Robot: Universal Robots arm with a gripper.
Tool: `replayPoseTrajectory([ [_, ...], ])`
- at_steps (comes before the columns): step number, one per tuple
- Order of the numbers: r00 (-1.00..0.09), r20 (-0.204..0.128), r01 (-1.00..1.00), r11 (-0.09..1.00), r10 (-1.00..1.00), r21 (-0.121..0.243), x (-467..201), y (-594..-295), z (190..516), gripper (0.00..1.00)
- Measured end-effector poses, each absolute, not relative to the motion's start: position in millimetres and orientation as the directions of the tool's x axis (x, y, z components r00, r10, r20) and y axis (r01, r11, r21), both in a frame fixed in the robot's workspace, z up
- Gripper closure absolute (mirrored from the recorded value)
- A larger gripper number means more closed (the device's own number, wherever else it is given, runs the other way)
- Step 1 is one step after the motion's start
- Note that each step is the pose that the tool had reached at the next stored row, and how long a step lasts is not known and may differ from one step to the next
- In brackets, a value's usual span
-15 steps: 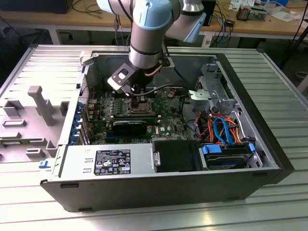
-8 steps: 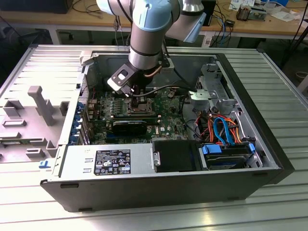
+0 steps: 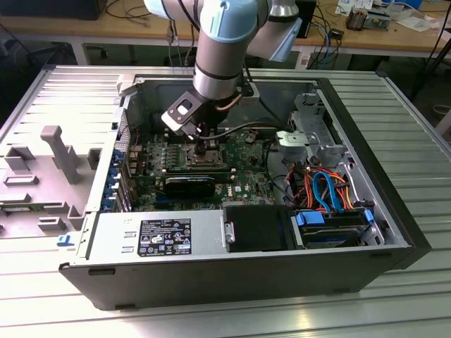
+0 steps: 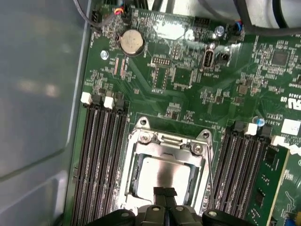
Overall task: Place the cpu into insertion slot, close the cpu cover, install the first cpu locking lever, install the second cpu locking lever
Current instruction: 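Close the cpu cover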
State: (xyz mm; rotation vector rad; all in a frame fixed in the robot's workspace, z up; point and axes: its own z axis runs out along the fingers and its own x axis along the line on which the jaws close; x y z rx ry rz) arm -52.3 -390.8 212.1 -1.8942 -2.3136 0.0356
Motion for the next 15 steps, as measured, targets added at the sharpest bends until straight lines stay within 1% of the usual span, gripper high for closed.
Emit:
replayPoseTrajectory([
  [10,-0.19,0.116,0.973,0.203,0.975,-0.112,-48,-391,225,0.89],
  [15,-0.19,0.119,0.973,0.204,0.974,-0.112,-48,-391,225,0.89],
])
